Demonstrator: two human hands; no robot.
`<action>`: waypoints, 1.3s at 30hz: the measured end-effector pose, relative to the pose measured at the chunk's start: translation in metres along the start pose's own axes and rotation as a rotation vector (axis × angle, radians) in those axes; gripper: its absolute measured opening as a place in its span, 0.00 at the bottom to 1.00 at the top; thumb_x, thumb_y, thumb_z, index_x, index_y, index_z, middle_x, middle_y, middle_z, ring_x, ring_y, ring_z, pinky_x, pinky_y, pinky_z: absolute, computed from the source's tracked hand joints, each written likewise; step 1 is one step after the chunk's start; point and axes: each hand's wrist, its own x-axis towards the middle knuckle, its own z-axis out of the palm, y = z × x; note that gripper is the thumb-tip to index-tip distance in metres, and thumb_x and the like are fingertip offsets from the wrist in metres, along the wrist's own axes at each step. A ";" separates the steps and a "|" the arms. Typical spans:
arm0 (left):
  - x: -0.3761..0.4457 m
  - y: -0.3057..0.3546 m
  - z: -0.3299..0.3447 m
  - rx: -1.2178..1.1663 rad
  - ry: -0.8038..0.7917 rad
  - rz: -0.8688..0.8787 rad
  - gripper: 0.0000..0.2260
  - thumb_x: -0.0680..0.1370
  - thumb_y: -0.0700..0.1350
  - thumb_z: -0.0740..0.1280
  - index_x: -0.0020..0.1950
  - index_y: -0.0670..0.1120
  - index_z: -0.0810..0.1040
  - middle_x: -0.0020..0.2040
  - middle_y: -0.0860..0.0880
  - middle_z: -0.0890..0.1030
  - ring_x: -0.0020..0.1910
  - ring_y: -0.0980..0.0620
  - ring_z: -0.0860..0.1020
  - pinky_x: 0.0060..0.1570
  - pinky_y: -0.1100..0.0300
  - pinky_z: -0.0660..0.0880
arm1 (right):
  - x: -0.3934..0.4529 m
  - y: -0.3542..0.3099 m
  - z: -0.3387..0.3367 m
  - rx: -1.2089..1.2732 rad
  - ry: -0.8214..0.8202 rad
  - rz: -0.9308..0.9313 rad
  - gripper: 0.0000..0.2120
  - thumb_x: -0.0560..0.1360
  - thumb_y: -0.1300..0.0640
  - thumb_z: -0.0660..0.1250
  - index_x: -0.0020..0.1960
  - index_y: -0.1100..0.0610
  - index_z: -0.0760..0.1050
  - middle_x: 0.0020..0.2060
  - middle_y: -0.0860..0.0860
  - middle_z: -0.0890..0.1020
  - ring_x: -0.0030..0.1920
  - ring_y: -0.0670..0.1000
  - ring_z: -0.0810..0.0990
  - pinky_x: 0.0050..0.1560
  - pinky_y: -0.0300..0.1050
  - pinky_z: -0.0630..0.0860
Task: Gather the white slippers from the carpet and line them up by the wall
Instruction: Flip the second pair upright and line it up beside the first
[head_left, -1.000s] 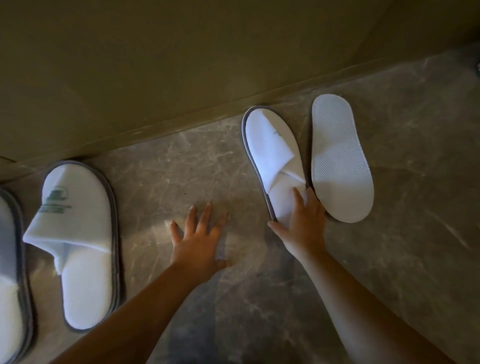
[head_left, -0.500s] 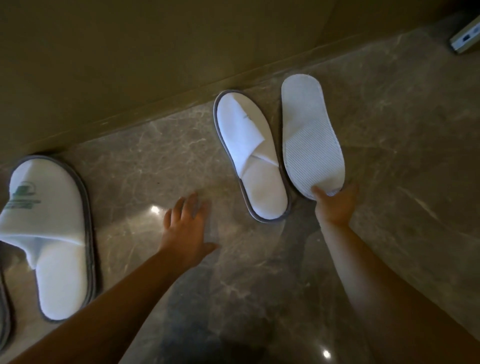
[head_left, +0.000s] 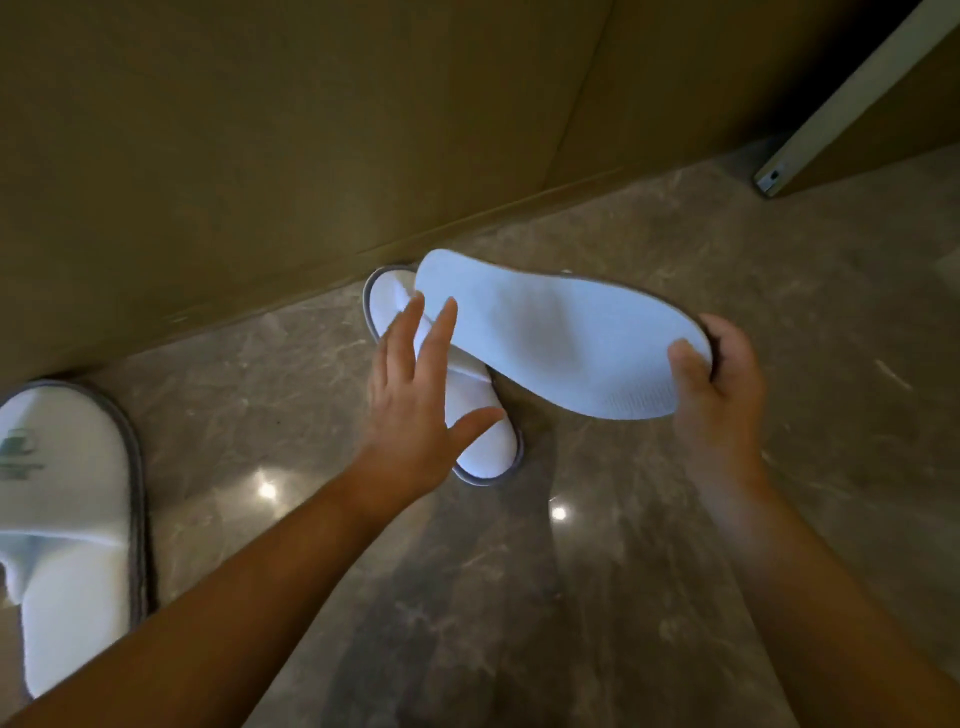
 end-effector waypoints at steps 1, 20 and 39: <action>0.002 0.002 -0.006 0.008 0.022 -0.001 0.40 0.64 0.49 0.74 0.65 0.56 0.50 0.72 0.36 0.58 0.70 0.33 0.58 0.63 0.35 0.58 | -0.001 -0.004 0.000 0.029 -0.021 0.004 0.18 0.68 0.55 0.59 0.56 0.60 0.71 0.42 0.43 0.74 0.40 0.34 0.72 0.36 0.20 0.66; -0.010 -0.032 -0.073 0.163 -0.150 -0.179 0.34 0.68 0.55 0.68 0.70 0.53 0.56 0.73 0.44 0.61 0.72 0.42 0.55 0.70 0.45 0.52 | -0.024 -0.050 0.035 0.206 -0.196 0.122 0.07 0.75 0.59 0.59 0.49 0.51 0.74 0.41 0.40 0.77 0.42 0.40 0.78 0.43 0.38 0.75; -0.066 -0.050 -0.083 0.148 -0.135 -0.059 0.23 0.70 0.49 0.68 0.64 0.50 0.70 0.62 0.43 0.74 0.61 0.41 0.69 0.60 0.50 0.63 | -0.084 -0.067 0.158 0.379 -0.254 0.594 0.20 0.67 0.65 0.67 0.57 0.61 0.67 0.52 0.59 0.78 0.51 0.59 0.79 0.53 0.59 0.77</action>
